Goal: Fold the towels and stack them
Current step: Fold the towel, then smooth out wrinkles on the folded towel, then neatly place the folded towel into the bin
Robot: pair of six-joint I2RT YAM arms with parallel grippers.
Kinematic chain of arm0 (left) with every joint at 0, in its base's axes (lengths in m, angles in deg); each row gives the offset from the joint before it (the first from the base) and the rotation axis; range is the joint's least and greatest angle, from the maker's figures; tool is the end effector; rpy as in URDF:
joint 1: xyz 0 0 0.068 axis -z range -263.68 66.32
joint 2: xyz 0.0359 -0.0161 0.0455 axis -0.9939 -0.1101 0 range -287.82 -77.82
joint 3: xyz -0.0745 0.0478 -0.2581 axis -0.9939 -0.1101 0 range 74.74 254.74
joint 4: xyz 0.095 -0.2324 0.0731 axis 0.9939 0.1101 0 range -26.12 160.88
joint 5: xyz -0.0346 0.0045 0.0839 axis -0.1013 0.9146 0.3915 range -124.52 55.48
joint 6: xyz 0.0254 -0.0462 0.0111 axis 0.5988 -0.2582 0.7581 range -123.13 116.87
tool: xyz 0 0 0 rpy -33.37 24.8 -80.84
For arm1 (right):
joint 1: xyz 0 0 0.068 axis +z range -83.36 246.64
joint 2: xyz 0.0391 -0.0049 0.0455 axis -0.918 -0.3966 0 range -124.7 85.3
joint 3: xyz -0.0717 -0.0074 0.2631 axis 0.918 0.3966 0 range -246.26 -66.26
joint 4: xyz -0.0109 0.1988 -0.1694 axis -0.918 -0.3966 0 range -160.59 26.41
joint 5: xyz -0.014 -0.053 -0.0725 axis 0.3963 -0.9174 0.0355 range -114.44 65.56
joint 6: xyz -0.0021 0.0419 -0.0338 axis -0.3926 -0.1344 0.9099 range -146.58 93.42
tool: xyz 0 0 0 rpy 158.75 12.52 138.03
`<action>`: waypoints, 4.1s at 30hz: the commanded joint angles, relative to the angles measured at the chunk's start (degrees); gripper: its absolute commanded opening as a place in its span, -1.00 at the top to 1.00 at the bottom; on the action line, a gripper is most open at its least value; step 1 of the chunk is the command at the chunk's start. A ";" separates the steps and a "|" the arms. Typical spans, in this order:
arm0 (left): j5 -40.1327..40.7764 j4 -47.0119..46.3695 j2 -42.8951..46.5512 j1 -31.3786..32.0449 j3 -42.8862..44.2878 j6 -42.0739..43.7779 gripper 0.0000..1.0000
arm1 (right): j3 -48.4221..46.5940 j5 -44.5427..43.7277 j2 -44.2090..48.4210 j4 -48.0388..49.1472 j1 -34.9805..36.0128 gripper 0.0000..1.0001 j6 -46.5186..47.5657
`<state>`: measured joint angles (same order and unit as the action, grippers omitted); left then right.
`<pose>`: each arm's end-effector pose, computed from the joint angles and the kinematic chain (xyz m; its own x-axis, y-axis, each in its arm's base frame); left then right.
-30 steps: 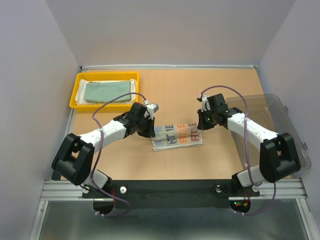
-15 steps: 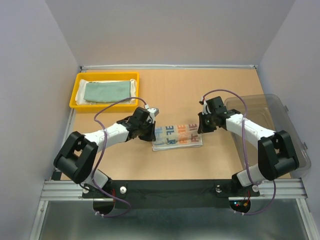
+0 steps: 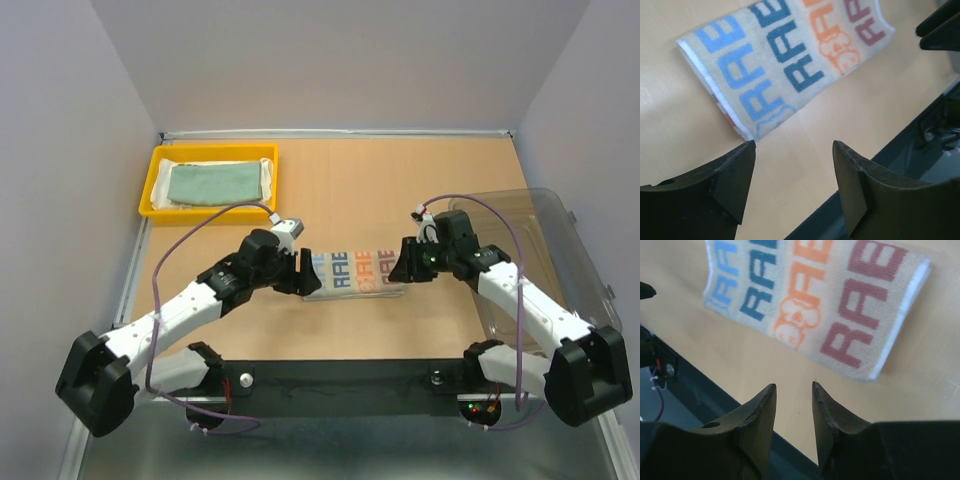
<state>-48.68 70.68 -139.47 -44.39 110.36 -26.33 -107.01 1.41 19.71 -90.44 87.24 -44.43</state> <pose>0.1742 -0.1537 0.2335 -0.6903 0.0713 -0.7200 0.5452 0.7054 -0.4529 0.2043 0.0935 0.2223 -0.8737 -0.0338 -0.4853 -0.3172 0.7959 0.5156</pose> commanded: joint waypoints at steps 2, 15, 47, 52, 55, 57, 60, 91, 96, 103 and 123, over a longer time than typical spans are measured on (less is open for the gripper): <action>-0.18 -0.83 5.31 0.26 0.06 -4.66 -0.48 | -0.81 1.68 3.62 1.71 -0.12 0.19 -3.24; 9.22 -7.76 -11.47 0.88 2.19 -11.51 -0.16 | 9.45 -6.60 -0.78 20.24 0.76 0.21 -15.11; 18.02 0.49 -0.58 -0.26 -2.57 -13.80 -0.13 | 8.14 -10.55 4.24 15.41 1.11 0.22 -13.88; 17.50 0.75 1.53 -2.54 -2.39 -12.40 -0.13 | 15.43 -11.78 1.34 20.78 1.11 0.38 -15.20; 16.79 2.06 3.19 -7.00 -1.96 -9.77 -0.22 | 18.42 -12.57 0.28 20.97 1.11 0.39 -13.89; 15.56 2.94 4.77 -10.35 -1.60 -7.84 -0.37 | 16.86 -12.92 0.71 19.22 1.20 0.39 -12.22; 15.64 5.75 7.94 -16.60 -0.11 -3.62 -0.57 | 11.86 -15.99 2.47 12.90 2.25 0.39 -8.00; 10.11 0.84 11.11 -33.22 -0.72 2.02 -0.93 | -38.88 -58.80 -50.08 0.39 50.42 -0.22 1.50; 8.71 0.40 10.93 -33.49 -1.07 2.19 -0.93 | -36.51 -62.31 -52.36 0.75 50.42 0.02 -0.61; 7.30 -0.92 10.50 -33.49 -2.22 1.06 -0.95 | -31.06 -60.39 -48.69 6.27 49.80 0.99 -2.11; -2.64 -28.68 -4.35 -16.54 -11.71 -27.85 -0.97 | -14.01 -50.37 -28.64 30.89 44.88 0.99 1.94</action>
<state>-51.28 51.95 -141.54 -62.82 99.30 -47.01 -122.66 -49.91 -10.27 -65.33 132.30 -42.77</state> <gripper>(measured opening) 0.986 0.038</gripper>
